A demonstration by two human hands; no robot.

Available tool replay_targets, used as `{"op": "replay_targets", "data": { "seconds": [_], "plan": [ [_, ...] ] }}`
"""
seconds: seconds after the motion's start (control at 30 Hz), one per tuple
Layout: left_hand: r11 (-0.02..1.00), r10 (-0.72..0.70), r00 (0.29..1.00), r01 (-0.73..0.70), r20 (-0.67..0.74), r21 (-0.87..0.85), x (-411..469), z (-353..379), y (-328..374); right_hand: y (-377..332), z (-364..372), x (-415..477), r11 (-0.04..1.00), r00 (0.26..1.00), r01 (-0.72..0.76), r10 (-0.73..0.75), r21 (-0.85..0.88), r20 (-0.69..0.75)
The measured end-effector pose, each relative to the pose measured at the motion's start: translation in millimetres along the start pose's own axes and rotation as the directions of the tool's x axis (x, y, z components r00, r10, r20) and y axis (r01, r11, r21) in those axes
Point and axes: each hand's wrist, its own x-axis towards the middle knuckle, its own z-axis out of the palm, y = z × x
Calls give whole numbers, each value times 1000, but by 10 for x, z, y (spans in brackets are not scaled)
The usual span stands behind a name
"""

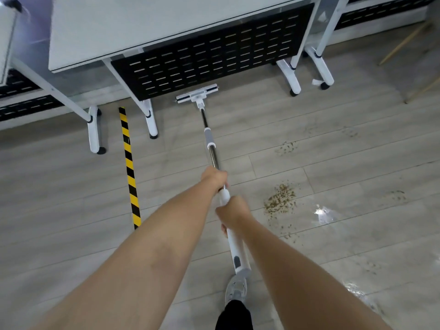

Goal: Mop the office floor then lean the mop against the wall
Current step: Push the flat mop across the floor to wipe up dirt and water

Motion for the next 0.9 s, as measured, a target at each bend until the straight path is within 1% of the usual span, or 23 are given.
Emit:
{"op": "replay_targets", "data": {
  "seconds": [0.07, 0.17, 0.3, 0.37, 0.47, 0.67, 0.77, 0.9],
  "plan": [
    [1000, -9, 1000, 9, -3, -29, 192, -39, 68, -179, -1, 169, 1000, 1000, -19, 19, 22, 15],
    [999, -36, 999, 37, 25, -22, 336, -22, 50, -204, 39, 309, 999, 999, -41, 42, -19, 26],
    [1000, -25, 996, 25, 80, -5, 297, 163, -93, 28, 30, 332, 995, 998, -57, 59, -87, 24],
    [999, -25, 997, 27, 77, -18, 233, 276, -150, 155, -16, 320, 994, 997, -70, 72, -88, 16],
    [1000, -16, 997, 16, 73, 11, 83, 453, -231, 381, -83, 262, 989, 996, -83, 84, -120, 9],
    [999, -11, 998, 8, 65, 50, -404, 947, -513, 1068, -251, 9, 979, 997, -77, 76, -188, -14],
    [998, -11, 998, 7, 62, 55, -780, 1283, -816, 1589, -337, -253, 970, 997, -82, 81, -228, -15],
    [997, -5, 998, 0, 57, 82, -1477, 1755, -1397, 2451, -341, -813, 945, 995, -104, 97, -311, -37]
  ]
}}
